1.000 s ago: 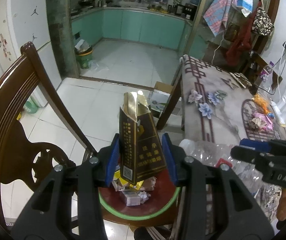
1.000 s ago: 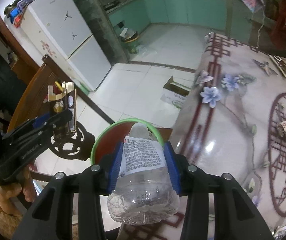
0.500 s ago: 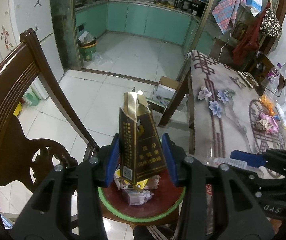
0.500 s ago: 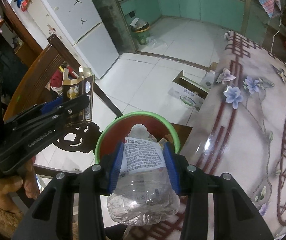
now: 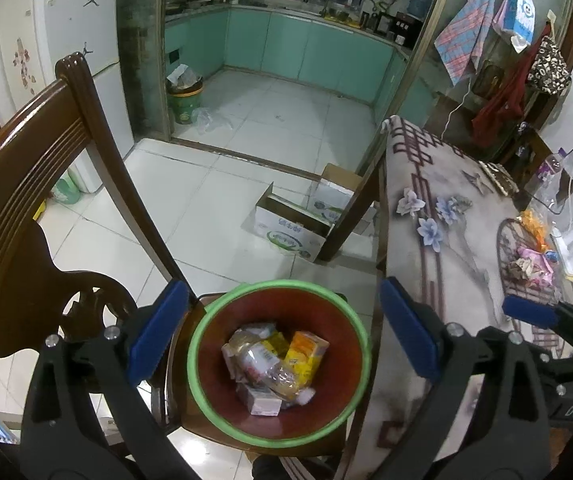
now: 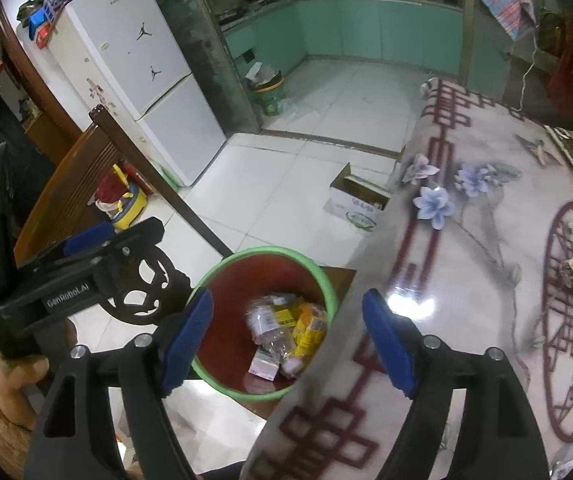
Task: Collect trash
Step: 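Open both grippers to drop the box and bottle into the bucket, then grasp the clear plastic bag with the left gripper while the right grasps the paper cup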
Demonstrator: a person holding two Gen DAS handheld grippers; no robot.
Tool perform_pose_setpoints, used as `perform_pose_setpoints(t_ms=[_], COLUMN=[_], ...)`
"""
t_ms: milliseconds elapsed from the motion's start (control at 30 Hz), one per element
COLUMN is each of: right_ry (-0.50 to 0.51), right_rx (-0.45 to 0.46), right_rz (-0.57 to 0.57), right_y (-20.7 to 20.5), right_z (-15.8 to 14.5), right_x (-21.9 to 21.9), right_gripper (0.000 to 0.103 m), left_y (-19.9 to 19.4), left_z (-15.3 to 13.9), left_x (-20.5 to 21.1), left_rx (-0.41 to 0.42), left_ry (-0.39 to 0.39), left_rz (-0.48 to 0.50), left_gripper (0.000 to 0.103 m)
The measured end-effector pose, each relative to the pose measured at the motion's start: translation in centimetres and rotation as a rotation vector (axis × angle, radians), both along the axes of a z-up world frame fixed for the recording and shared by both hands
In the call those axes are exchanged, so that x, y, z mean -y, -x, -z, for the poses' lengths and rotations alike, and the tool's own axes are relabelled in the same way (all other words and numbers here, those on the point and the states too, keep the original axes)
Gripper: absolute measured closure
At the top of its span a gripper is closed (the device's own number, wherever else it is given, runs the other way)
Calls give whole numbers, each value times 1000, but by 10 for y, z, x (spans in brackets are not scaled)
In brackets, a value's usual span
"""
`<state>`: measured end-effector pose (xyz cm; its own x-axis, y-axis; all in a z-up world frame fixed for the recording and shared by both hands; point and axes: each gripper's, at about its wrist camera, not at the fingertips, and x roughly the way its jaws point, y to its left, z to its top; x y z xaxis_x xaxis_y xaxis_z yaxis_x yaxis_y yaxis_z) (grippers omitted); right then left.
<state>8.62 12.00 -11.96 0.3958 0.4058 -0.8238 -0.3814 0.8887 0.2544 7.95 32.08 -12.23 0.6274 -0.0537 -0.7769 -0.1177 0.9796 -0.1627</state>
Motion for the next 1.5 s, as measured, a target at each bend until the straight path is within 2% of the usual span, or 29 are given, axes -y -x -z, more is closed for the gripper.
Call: perform_pose_setpoints(t_ms=[333,533,700,900,1133,1233,1333,1500], right_ry=[11,-10,-6,37,116,166,194,242], right_rx=[-7,2,15,7,2,-47,-110,-218], right_rz=[70,125,168,227,394,500,556,552], right_y=[23,35,50,71,95,109,125,143], right_z=[2,-3,-6,-1,-1,13,31,69], right_x=[42,73,103,151,259,321,364,400], right_gripper=[26,22,21,21,21,21,21,21], left_y=[17,23,26,25,35,42,53,74], left_z=[-12,-17,-20,-19,-18,-13,-8,8], left_x=[27,48,76,137,224,256,293,355], left_rx=[26,31,40,25,13,-6,-26,-87], left_ry=[-9,-15,-14,-21,-16,1,13,34], left_rz=[49,77,111,207,329,370,428,553], left_gripper=[9,9,9,9,9,9,9,9])
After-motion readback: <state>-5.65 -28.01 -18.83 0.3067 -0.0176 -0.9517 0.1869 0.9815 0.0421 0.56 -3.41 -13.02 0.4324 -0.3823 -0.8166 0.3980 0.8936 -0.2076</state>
